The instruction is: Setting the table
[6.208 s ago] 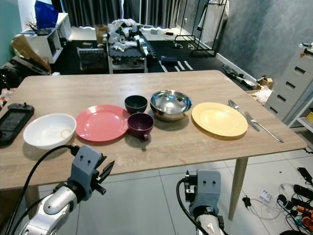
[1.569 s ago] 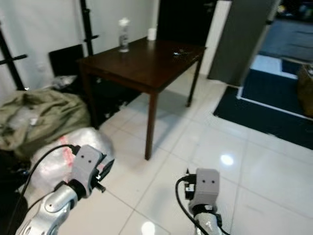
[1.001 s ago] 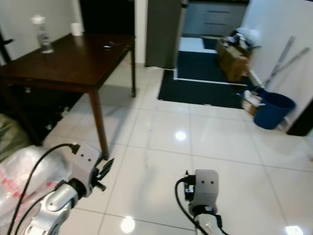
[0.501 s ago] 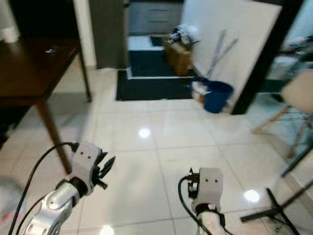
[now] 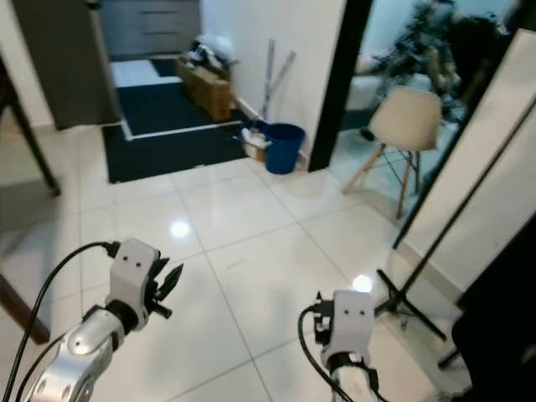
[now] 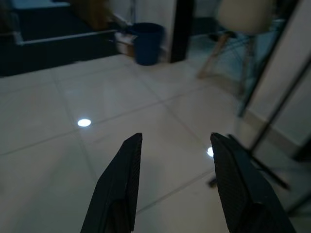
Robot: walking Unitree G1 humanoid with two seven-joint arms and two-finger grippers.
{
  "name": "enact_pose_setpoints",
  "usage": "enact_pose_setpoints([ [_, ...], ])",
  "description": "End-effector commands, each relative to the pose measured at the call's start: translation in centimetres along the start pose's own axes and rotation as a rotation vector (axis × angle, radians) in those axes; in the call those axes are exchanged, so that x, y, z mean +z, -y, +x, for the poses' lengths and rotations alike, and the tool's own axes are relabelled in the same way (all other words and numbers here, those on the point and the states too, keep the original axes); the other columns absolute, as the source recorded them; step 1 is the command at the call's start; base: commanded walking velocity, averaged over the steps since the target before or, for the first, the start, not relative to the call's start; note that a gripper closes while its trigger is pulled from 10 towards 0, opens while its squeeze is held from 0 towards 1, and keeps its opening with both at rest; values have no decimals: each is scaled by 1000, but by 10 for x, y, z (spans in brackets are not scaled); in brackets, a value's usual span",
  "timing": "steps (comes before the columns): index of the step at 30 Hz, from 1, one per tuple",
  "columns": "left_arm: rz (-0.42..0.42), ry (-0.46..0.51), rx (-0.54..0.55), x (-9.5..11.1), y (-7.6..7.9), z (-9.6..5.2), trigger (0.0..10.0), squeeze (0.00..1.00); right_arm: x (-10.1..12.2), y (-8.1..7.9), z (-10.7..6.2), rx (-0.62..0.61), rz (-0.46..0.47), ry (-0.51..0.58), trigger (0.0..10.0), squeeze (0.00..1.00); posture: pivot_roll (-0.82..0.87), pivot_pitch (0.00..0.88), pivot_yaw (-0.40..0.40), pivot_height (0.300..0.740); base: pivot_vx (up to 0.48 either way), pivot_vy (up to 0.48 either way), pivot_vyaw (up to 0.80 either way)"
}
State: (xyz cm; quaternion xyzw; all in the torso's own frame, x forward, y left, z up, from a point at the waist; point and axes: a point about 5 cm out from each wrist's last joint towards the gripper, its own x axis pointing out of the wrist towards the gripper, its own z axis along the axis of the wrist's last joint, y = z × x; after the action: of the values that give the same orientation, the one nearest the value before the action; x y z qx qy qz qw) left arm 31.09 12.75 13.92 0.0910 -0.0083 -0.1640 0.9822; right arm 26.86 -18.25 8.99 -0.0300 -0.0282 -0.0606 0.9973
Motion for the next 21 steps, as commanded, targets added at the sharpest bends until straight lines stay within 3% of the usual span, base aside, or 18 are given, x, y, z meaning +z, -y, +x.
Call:
enact_pose_setpoints([
  [1,40,-16,60,-7,-6,-3,10000,0,5,-6,1,36,7,30,10000,0,13,44,79,740,326,0,0],
  [4,62,-14,119,-9,-11,-3,10000,0,10,-13,2,82,23,53,10000,0,10,42,77,740,480,0,0],
  [21,62,-15,119,-13,-8,-2,10000,0,14,-25,1,164,30,72,10000,0,4,32,72,740,480,0,0],
])
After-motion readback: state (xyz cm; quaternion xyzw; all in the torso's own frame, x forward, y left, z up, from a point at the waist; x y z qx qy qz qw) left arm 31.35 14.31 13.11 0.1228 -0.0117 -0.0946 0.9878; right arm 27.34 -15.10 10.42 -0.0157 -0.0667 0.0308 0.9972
